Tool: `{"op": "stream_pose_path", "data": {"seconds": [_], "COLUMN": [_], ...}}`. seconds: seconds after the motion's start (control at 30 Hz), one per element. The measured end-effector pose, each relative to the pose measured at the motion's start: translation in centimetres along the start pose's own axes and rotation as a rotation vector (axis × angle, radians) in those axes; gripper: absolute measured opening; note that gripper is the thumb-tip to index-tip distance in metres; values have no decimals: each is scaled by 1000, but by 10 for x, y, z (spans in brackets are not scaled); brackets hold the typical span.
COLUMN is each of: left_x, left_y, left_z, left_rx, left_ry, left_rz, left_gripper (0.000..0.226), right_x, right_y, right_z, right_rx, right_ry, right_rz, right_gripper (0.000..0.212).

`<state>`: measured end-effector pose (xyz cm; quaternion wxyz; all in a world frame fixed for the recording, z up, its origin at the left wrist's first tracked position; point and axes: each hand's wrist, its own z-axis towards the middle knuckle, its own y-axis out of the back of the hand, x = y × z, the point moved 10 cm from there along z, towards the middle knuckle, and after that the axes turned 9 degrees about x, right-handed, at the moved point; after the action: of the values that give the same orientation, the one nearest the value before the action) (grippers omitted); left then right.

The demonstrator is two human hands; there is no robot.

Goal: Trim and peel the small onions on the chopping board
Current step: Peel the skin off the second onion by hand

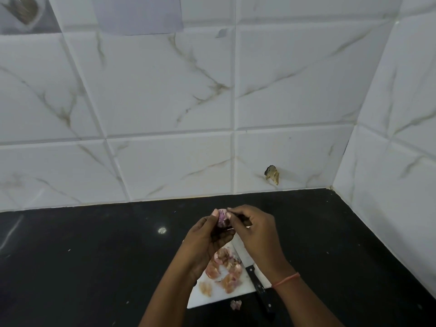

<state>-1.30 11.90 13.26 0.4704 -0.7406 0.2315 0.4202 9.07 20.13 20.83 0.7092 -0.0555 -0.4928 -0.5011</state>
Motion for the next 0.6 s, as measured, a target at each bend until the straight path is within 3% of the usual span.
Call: {"op": "stream_pose_path", "data": {"seconds": [0.17, 0.3, 0.6], "left_x": [0, 1, 4], "left_y": [-5, -6, -13], "left_z": [-9, -15, -22], "left_rx": [-30, -42, -34], "left_ry": [-4, -35, -90], "left_rz": [31, 52, -33], "left_gripper": [42, 44, 31], "right_x": [2, 9, 12], "right_y": [9, 3, 10], "right_z": [-5, -14, -24], "right_rx": [-35, 63, 50], "right_ry": [-24, -7, 5], "right_rz": [47, 98, 25], "right_gripper": [10, 20, 12]}}
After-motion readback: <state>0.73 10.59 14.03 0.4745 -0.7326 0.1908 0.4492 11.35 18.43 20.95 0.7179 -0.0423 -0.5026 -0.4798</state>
